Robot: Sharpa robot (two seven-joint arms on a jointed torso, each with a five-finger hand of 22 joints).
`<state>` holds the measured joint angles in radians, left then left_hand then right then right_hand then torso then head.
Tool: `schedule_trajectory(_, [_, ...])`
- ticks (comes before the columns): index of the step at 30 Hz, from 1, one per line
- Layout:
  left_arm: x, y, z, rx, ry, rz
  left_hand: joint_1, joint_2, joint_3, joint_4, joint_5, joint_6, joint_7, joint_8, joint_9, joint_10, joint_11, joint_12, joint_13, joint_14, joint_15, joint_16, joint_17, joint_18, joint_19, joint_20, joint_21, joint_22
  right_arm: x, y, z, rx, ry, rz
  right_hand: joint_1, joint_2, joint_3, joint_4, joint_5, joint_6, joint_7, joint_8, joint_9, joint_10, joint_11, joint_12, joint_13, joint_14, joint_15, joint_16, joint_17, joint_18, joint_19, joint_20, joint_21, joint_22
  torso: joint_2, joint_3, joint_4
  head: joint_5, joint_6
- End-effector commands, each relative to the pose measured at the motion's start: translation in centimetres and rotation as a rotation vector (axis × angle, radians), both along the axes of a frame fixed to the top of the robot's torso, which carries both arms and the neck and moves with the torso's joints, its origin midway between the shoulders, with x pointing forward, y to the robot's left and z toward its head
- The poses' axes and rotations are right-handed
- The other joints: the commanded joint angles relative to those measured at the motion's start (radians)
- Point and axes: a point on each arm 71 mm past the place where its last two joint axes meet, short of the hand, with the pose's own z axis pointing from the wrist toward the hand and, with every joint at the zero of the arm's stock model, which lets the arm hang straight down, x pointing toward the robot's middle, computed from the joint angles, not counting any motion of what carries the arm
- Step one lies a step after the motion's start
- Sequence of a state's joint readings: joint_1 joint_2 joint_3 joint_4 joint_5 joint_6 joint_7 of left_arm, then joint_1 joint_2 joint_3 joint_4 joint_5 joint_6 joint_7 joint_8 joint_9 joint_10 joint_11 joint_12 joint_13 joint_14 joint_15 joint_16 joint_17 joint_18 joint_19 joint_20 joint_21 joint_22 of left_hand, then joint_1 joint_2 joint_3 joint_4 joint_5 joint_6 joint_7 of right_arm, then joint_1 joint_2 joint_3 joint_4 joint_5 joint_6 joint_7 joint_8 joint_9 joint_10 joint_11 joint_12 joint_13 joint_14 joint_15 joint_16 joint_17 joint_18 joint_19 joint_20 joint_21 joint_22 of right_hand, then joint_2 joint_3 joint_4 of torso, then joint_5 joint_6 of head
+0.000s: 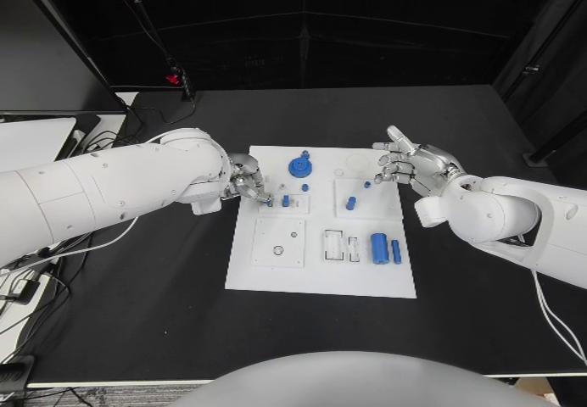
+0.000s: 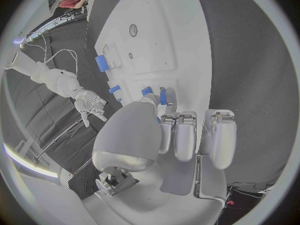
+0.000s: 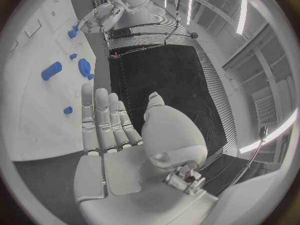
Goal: Assemble the parts on the task board
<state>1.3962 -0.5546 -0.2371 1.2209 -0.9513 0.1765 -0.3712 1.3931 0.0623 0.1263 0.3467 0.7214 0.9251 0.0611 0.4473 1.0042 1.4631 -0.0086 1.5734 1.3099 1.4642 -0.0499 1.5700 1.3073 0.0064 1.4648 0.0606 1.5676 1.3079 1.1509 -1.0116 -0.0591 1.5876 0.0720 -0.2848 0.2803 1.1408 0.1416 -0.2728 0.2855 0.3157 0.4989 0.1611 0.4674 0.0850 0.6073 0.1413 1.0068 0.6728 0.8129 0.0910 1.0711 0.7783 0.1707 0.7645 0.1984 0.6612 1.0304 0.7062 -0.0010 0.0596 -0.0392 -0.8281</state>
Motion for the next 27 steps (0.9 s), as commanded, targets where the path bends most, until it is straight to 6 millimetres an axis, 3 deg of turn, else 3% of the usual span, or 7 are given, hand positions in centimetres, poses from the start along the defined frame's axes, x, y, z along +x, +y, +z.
schedule_trajectory(1, [0.10,0.28,-0.02,0.018,-0.002,0.010,0.038,0.039,0.059,-0.054,0.005,0.008,-0.012,0.007,0.001,0.108,0.000,-0.003,0.261,0.107,-0.002,0.001,0.263,-0.006,0.106,0.006,0.003,0.263,-0.01,0.20,0.19,0.011,-0.013,0.012,0.001,0.008,-0.005,0.000,0.006,-0.006,0.027,0.003,-0.001,-0.006,-0.001,0.004,-0.001,-0.008,0.001,0.006,-0.001,0.009,-0.003,0.003,-0.005,-0.001,0.000,-0.0005,-0.0011,-0.003,-0.002])
schedule_trajectory(12, [0.14,0.19,-0.17,0.033,0.020,-0.003,0.036,0.038,0.063,-0.054,0.005,0.006,-0.012,0.007,0.001,0.108,0.001,-0.003,0.261,0.107,-0.002,0.001,0.263,-0.006,0.106,0.006,0.003,0.263,-0.02,0.27,0.19,0.012,-0.012,0.014,-0.001,0.008,-0.006,0.000,0.007,-0.007,0.027,0.005,-0.002,-0.008,-0.001,0.006,-0.003,-0.010,0.002,0.007,-0.003,0.009,-0.004,0.004,-0.005,-0.002,-0.001,0.0004,-0.0011,0.003,-0.003])
schedule_trajectory(27, [-0.01,-0.04,-0.31,0.043,0.038,-0.018,0.033,0.037,0.066,-0.053,0.004,0.005,-0.011,0.007,0.002,0.108,0.001,-0.003,0.261,0.107,-0.002,0.001,0.263,-0.006,0.106,0.006,0.003,0.263,-0.03,0.18,0.19,0.011,-0.012,0.012,-0.001,0.008,-0.006,0.000,0.007,-0.008,0.026,0.005,-0.002,-0.008,-0.001,0.007,-0.004,-0.010,0.002,0.008,-0.003,0.009,-0.004,0.004,-0.005,-0.002,0.000,0.0002,0.0001,-0.002,-0.006])
